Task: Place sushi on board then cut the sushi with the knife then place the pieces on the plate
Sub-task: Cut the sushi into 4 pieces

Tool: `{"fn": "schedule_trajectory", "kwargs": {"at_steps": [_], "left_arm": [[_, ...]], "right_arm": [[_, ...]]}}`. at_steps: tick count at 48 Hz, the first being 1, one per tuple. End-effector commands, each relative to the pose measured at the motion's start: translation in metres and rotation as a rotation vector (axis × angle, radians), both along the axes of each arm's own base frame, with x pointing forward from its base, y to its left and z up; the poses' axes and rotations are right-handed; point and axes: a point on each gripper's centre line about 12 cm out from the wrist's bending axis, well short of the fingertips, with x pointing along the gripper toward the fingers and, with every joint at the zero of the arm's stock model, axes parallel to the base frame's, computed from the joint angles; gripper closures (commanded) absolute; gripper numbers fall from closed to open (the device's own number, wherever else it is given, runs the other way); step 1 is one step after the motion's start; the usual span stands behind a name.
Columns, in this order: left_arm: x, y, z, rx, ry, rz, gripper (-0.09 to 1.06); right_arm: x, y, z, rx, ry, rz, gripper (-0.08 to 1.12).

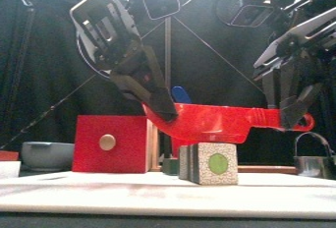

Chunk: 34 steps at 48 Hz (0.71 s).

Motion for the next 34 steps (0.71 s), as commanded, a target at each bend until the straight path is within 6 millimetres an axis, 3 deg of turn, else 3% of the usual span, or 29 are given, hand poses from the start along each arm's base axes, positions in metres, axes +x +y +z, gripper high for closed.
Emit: {"fn": "schedule_trajectory", "kwargs": {"at_steps": [1, 34], "left_arm": [[0.005, -0.003, 0.021, -0.007, -0.074, -0.010, 0.66], [0.003, -0.003, 0.007, -0.001, -0.041, -0.009, 0.66]], "right_arm": [[0.011, -0.008, 0.023, 0.007, -0.078, -0.019, 0.62], [0.013, -0.011, 0.013, 0.008, -0.055, -0.031, 0.62]]}}
